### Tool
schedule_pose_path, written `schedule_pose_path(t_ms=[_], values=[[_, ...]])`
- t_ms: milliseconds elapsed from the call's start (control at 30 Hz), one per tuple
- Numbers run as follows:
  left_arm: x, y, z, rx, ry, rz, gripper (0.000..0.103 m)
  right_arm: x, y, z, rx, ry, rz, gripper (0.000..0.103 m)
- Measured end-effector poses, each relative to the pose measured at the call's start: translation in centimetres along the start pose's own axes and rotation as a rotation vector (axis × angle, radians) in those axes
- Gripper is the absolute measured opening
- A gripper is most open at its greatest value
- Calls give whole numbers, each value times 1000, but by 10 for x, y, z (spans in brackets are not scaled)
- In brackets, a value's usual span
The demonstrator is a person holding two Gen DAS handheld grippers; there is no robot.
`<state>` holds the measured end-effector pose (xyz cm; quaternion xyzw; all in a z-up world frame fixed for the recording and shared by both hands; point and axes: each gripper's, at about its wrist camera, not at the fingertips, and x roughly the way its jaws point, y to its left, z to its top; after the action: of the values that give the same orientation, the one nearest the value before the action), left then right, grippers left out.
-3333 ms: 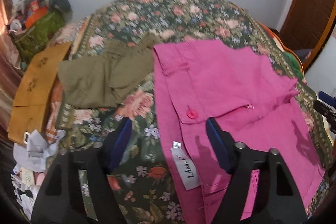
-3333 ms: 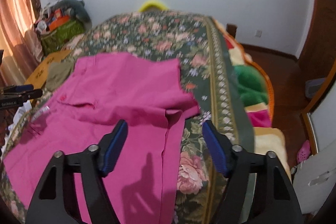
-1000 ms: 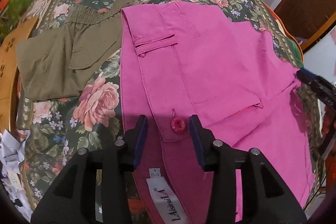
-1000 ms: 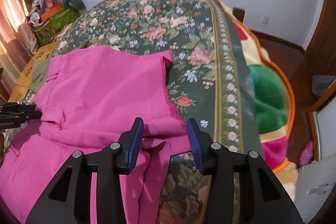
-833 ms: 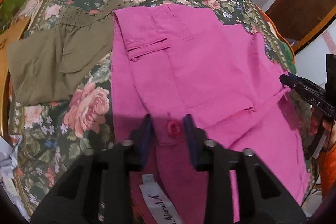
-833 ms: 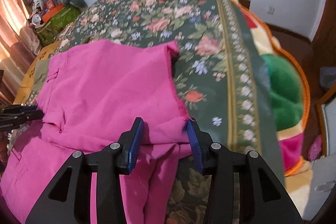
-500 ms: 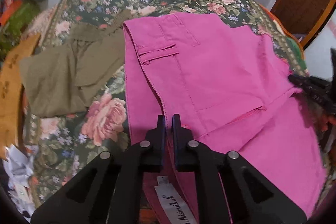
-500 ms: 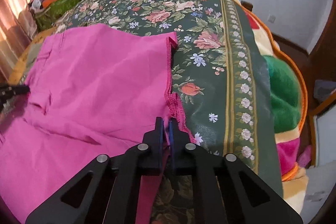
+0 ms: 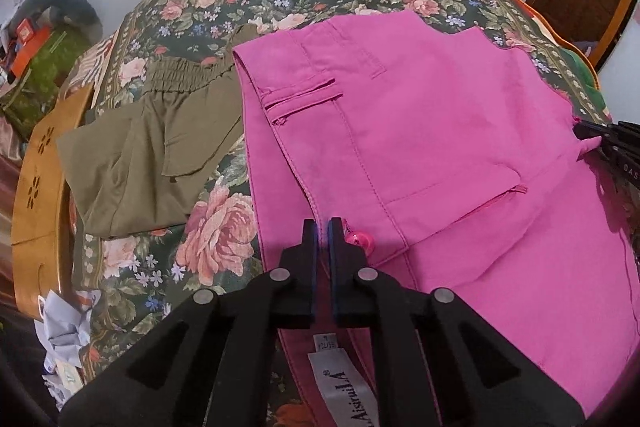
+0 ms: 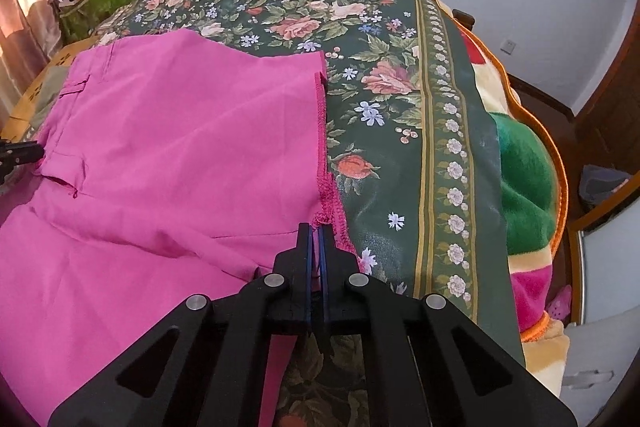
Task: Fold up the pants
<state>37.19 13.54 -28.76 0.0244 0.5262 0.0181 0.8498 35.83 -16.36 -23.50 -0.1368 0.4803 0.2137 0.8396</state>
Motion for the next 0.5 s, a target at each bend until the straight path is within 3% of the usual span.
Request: schedule_pose_path(t_ms=[133, 267, 367, 433, 500], values=[[-11, -1, 1, 28, -10, 25, 8, -7, -3, 3, 3, -1, 39, 6], [-27, 3, 7, 14, -35, 11, 12, -18, -6, 9, 1, -10, 23, 14], [-43, 10, 18, -8, -75, 6, 24, -34, -6, 17, -4, -55, 14, 33], [-54, 14, 25, -17, -114, 7, 45, -48, -5, 24, -10, -108, 4, 49], [-66, 20, 33, -24, -163, 19, 57, -57, -4, 30, -8, -146, 2, 60]])
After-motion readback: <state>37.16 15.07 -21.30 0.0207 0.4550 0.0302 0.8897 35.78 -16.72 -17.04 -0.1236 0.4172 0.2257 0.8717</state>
